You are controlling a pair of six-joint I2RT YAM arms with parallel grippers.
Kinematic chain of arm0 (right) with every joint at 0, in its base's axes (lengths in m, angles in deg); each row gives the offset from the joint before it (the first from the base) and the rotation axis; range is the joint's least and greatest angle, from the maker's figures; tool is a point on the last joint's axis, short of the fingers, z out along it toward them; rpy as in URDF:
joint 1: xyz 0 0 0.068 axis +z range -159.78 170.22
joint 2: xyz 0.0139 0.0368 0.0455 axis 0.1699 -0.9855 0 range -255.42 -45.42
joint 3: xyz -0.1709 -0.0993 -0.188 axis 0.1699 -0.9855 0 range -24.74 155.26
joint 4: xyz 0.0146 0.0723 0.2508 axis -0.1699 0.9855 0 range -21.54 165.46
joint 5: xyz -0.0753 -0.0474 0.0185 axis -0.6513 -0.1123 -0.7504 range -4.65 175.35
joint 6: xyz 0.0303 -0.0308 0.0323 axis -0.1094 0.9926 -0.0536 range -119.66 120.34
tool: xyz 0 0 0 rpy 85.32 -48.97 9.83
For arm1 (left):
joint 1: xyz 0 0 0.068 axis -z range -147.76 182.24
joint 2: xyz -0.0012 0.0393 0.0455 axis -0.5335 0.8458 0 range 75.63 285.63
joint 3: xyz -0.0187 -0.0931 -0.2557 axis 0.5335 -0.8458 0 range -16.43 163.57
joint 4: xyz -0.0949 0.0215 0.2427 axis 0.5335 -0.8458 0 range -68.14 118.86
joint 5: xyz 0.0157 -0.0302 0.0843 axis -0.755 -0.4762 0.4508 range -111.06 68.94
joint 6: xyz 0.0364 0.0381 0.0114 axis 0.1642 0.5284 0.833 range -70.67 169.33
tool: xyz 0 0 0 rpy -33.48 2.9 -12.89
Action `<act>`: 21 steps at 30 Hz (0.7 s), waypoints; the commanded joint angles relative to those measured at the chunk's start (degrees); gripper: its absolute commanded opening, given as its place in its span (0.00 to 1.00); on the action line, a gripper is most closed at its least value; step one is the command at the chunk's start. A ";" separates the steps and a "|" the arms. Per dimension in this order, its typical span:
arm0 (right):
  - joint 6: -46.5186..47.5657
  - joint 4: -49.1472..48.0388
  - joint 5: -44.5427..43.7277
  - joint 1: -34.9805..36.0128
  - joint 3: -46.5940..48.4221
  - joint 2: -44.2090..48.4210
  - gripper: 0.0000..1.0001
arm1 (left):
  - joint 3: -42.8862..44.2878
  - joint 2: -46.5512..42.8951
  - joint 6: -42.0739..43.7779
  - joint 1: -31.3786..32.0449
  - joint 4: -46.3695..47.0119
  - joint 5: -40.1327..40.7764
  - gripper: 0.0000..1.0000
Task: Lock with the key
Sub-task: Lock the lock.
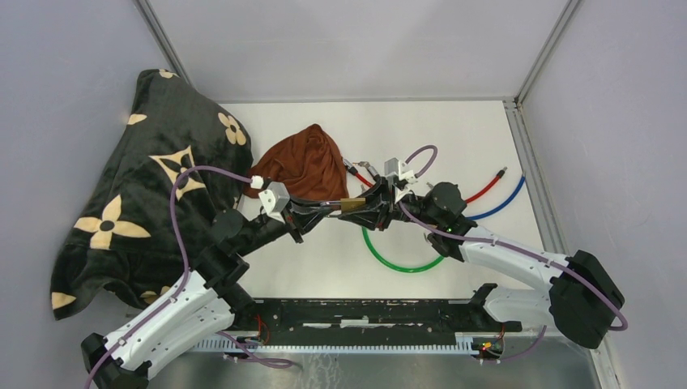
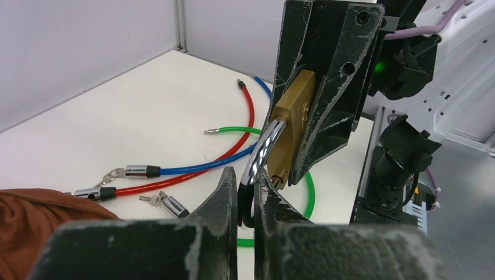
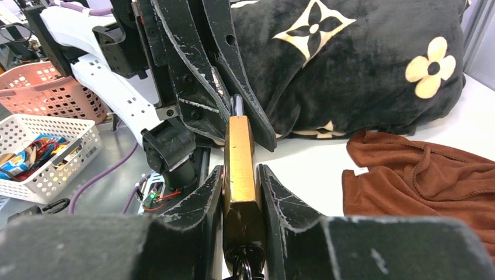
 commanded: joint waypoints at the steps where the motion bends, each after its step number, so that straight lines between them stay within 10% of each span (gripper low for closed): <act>1: 2.38 -1.99 -2.45 3.99 6.38 -5.56 0.00 | -0.67 4.74 -5.60 8.05 6.24 -12.63 0.02; 21: 3.45 -2.43 -1.19 3.99 10.73 -14.59 0.00 | 1.38 7.12 -4.41 13.68 8.20 -14.51 0.02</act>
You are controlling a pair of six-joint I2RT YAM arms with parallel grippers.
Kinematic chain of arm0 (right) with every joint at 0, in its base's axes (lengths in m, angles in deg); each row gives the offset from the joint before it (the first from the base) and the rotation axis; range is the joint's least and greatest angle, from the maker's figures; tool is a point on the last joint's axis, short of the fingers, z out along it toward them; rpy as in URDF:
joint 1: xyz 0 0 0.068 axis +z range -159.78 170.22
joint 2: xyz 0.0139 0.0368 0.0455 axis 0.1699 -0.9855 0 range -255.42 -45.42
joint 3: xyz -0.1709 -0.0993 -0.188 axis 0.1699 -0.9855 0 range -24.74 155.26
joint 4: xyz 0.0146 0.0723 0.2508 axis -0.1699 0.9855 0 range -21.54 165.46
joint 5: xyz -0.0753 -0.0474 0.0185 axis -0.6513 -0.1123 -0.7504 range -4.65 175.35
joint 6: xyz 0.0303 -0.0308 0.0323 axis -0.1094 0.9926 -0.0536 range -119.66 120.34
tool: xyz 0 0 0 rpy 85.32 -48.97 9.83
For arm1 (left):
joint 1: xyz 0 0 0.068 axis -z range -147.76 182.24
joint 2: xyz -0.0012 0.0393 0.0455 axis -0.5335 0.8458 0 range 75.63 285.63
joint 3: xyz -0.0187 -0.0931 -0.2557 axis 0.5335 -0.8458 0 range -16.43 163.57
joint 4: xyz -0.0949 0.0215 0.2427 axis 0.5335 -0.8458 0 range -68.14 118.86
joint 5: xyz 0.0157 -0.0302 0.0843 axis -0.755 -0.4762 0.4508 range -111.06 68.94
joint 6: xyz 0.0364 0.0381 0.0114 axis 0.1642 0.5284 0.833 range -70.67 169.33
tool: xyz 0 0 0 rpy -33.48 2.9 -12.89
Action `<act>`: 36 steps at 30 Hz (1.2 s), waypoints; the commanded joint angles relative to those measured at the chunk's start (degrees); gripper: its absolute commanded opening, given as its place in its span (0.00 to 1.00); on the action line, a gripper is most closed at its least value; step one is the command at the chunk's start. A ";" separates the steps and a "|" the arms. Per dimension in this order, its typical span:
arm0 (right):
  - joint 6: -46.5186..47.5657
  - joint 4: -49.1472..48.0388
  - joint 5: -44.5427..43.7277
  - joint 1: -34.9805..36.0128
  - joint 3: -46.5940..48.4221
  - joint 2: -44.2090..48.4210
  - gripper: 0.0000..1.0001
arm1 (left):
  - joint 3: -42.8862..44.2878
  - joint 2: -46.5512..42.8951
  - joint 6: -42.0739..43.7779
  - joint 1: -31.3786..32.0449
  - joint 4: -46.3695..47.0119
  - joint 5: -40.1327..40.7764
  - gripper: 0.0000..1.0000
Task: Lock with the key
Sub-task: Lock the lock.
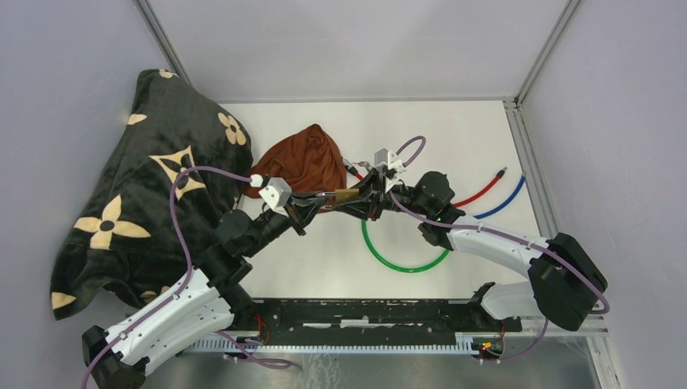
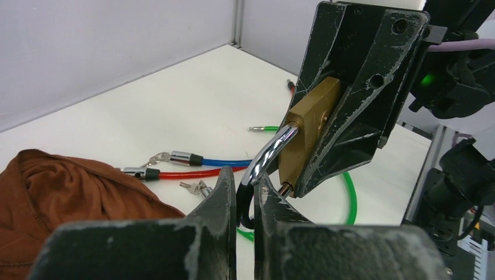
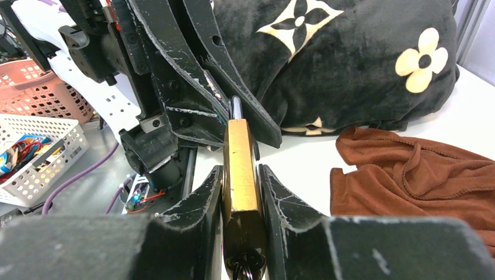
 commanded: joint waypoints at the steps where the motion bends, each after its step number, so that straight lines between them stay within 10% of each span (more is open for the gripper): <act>1: 2.81 -0.54 -2.26 5.52 6.85 -7.09 0.00 | 2.63 5.95 -5.84 11.18 7.43 -27.85 0.02; 36: 8.30 -2.04 9.52 5.11 10.69 -11.15 0.00 | 8.26 6.15 -2.29 11.95 5.60 -26.30 0.02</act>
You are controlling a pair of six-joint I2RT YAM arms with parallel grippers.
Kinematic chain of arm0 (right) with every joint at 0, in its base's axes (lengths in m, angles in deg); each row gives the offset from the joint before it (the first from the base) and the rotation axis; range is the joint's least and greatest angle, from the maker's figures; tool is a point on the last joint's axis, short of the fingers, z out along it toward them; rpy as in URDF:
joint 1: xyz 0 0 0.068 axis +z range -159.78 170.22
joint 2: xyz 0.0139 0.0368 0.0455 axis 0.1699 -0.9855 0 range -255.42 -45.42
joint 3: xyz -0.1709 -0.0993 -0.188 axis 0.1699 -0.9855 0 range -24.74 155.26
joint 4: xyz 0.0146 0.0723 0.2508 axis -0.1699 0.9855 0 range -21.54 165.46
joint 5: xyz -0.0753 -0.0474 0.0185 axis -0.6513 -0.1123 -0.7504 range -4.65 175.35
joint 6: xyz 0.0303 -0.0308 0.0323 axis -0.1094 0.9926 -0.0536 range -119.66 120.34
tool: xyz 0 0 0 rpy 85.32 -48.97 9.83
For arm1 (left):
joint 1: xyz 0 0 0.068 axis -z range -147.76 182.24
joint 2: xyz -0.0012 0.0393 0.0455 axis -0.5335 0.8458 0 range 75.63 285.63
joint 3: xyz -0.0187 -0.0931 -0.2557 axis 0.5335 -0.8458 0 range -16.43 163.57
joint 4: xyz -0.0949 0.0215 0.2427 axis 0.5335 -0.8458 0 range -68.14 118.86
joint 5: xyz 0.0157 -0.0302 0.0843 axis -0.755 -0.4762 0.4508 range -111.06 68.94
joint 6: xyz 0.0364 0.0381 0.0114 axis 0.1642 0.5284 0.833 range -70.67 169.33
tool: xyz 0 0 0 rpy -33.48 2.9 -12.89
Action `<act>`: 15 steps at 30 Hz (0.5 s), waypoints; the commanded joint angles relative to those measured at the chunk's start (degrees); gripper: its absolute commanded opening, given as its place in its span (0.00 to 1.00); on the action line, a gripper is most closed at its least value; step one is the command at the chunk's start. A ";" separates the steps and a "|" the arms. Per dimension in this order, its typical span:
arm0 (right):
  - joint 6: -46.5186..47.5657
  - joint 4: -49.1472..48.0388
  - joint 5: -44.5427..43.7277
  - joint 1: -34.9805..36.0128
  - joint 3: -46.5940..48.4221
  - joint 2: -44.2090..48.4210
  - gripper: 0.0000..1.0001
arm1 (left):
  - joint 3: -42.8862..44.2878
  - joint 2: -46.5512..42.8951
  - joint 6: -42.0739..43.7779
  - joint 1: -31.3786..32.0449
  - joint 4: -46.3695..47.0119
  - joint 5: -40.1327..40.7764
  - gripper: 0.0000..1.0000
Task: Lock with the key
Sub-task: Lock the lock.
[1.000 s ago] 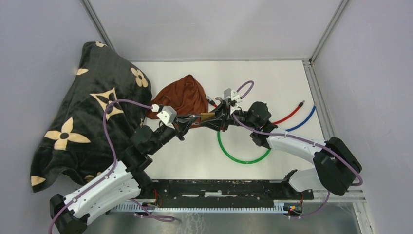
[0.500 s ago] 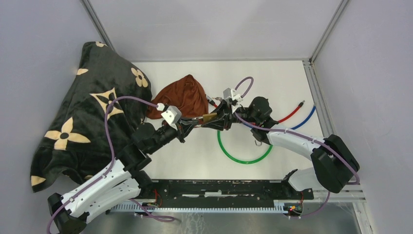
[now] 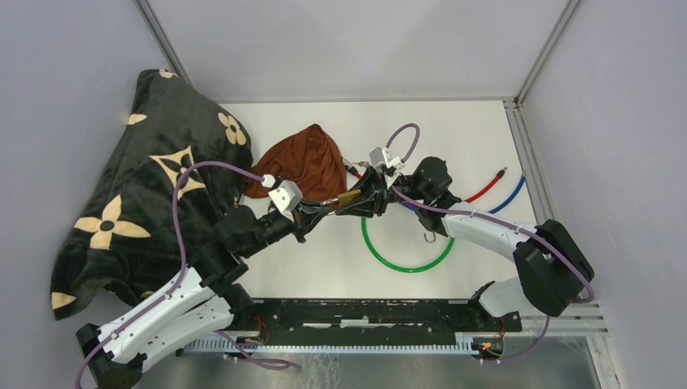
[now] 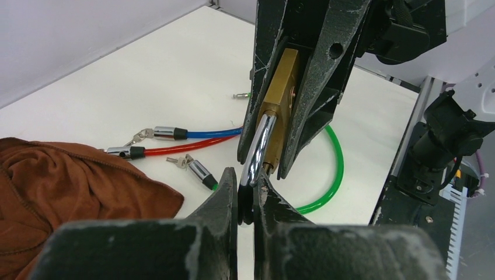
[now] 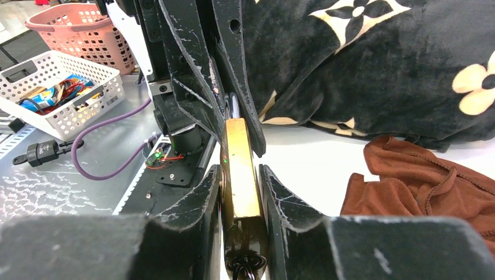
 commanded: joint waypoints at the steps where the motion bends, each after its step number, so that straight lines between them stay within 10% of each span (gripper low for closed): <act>1: 5.55 -0.69 -10.19 10.30 6.12 -5.38 0.00 | 2.39 5.64 -6.02 9.07 18.55 -24.31 0.02; 15: 8.55 3.37 -14.58 12.41 9.51 -6.74 0.00 | 0.67 7.25 -6.64 11.65 20.21 -21.77 0.02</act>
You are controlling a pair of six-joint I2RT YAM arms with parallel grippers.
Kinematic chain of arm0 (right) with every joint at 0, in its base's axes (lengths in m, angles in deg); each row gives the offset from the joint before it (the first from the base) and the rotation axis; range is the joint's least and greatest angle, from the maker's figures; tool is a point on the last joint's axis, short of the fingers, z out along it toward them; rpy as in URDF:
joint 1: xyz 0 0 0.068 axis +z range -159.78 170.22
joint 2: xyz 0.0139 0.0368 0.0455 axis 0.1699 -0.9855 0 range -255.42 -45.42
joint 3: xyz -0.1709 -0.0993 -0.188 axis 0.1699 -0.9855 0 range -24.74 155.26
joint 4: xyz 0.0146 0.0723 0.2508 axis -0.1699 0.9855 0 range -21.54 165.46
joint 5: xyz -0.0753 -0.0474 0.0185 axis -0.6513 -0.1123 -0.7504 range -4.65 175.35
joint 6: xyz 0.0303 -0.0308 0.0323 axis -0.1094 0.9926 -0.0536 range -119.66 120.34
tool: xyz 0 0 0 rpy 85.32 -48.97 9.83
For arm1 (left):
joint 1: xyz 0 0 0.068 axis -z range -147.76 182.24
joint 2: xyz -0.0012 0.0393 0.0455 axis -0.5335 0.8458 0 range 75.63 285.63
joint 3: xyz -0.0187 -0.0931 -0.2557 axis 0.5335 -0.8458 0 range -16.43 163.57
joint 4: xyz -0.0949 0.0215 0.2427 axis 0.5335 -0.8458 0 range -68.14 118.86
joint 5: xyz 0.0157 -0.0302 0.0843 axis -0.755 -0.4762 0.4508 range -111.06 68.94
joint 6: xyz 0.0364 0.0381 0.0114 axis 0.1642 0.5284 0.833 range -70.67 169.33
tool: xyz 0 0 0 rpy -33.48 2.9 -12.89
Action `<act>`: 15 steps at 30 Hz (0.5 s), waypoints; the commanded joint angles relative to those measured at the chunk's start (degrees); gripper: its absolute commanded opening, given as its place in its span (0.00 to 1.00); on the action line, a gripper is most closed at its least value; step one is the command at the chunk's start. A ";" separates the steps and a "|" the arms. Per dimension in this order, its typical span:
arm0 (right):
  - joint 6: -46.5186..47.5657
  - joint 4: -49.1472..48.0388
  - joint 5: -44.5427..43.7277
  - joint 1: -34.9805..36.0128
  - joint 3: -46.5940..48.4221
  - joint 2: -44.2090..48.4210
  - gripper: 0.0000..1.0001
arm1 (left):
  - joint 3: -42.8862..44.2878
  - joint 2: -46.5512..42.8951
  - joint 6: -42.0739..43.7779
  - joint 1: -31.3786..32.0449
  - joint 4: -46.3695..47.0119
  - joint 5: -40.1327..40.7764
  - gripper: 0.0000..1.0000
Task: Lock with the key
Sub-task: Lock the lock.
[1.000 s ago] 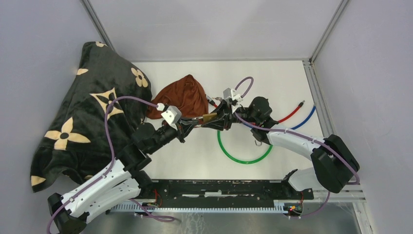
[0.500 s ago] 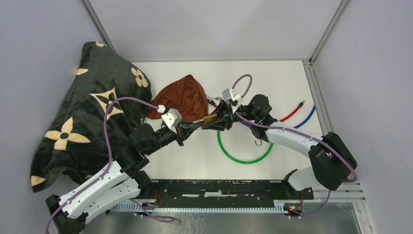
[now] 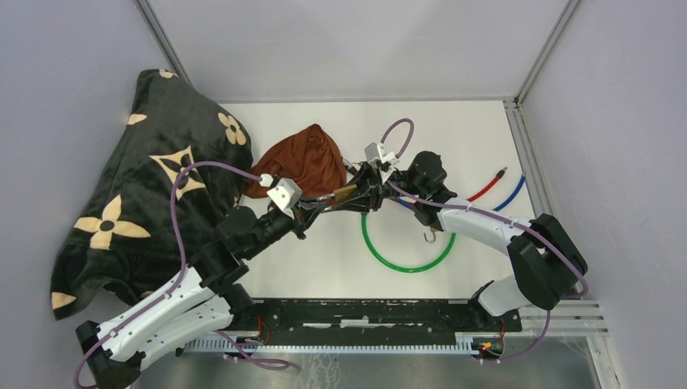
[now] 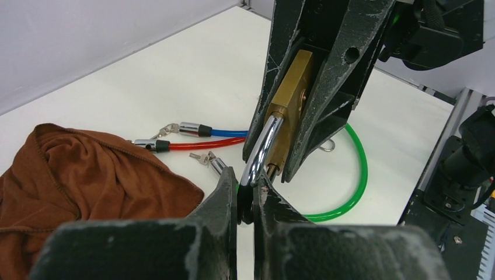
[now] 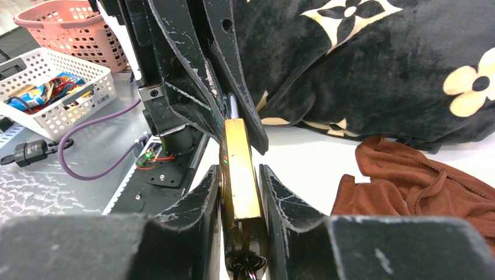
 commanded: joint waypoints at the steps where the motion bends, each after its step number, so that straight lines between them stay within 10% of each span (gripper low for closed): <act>1: 7.26 2.33 -14.49 12.54 6.37 -4.17 0.00 | 0.63 7.36 -7.36 10.05 20.32 -29.40 0.02; 15: 10.07 4.70 -16.90 13.56 5.11 0.90 0.00 | 1.36 7.94 -7.37 8.57 19.44 -27.45 0.02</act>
